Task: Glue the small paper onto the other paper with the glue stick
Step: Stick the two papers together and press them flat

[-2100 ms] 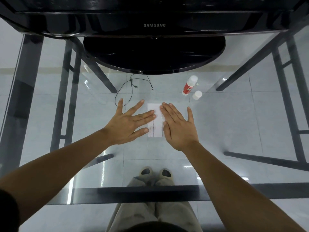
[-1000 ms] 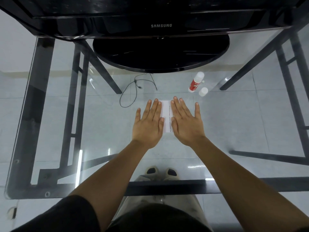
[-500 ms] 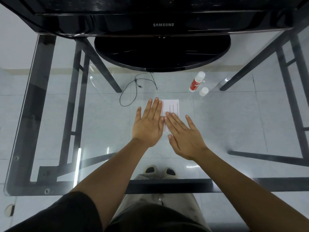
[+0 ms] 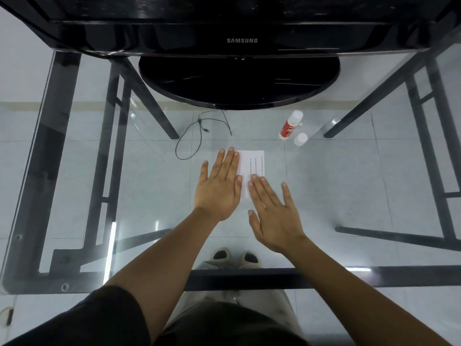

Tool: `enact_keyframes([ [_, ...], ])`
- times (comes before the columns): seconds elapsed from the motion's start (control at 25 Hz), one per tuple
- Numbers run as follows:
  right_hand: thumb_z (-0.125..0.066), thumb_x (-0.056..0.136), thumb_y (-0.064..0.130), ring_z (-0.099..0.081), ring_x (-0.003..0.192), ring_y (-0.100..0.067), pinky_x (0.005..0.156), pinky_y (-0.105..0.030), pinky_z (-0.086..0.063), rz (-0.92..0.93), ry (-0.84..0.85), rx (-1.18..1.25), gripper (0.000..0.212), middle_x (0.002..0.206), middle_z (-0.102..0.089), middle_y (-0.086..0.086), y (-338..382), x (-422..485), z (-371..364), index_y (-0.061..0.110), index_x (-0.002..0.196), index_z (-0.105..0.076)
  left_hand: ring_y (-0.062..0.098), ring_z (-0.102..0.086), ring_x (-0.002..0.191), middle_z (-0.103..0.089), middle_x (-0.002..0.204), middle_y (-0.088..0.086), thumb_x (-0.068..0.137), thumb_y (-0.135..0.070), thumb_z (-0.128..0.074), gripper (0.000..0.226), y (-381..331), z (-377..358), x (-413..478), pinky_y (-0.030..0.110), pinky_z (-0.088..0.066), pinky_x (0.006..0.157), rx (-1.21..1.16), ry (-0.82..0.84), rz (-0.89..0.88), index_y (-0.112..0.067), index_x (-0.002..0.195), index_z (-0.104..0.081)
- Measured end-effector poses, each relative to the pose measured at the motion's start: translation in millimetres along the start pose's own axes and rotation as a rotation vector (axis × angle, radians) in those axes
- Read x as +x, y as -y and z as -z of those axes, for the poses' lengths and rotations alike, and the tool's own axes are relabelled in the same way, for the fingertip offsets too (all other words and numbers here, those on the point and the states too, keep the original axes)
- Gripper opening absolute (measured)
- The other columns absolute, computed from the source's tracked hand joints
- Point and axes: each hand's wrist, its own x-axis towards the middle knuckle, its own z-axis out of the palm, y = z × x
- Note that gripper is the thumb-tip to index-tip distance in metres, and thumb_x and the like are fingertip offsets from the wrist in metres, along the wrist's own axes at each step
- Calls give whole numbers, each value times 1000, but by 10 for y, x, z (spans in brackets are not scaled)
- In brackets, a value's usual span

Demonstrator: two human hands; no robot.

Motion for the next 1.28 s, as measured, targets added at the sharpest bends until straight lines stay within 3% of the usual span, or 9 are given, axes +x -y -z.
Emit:
enact_keyframes([
  [0.28, -15, 90, 50, -10, 139, -22, 109, -54, 1, 2, -47, -93, 65, 151, -26, -6, -207, -133, 72, 14, 143, -27, 10, 28, 136, 12, 156, -4, 92, -46, 6, 55, -2, -11, 2, 40, 14, 110, -8, -6, -1, -24, 139, 25],
  [0.48, -18, 91, 49, 7, 139, -17, 107, -48, 18, 44, -16, -23, 64, 155, -9, -2, 104, -47, 13, 18, 146, -8, 12, 23, 138, 10, 157, -4, 94, -45, 4, 54, -6, -18, 1, 41, 11, 111, -11, -7, -2, -23, 140, 23],
  [0.76, -12, 91, 48, -4, 141, -19, 108, -50, 15, 60, 22, -42, 62, 154, -9, -1, -134, -139, 49, 19, 146, -11, 10, 27, 136, 20, 150, -8, 94, -45, 2, 55, 7, -35, 0, 40, 12, 111, -28, -18, 1, -24, 140, 24],
  [0.96, -25, 88, 40, -28, 136, -23, 107, -55, -12, 133, -52, -22, 60, 147, -32, -7, -178, -165, 147, 12, 140, -35, 12, 20, 140, 19, 151, -8, 92, -46, 7, 55, -1, -16, -2, 40, 14, 110, -41, -20, 0, -25, 140, 23],
  [1.08, -20, 90, 37, -9, 139, -16, 110, -52, 3, 240, -29, -9, 60, 150, -12, -2, -264, 2, 157, 13, 144, -19, 12, 17, 141, 16, 152, -8, 93, -44, 7, 54, -11, 1, -14, 40, 12, 111, -45, -28, -7, -24, 140, 20],
  [1.16, -15, 91, 37, 1, 141, -13, 109, -46, 16, 195, -10, -17, 60, 150, 0, 2, -414, 142, 166, 17, 146, -6, 10, 18, 140, 14, 152, -8, 94, -43, 3, 54, -15, 10, -21, 39, 12, 111, -51, -32, -6, -23, 142, 17],
  [1.28, -13, 91, 37, 4, 142, -12, 109, -41, 20, 91, -26, 2, 60, 152, 4, 3, -619, 270, 201, 17, 145, 3, 10, 20, 139, 15, 152, -8, 93, -43, 4, 55, -14, 19, -10, 39, 13, 110, -47, -20, -7, -22, 143, 15],
])
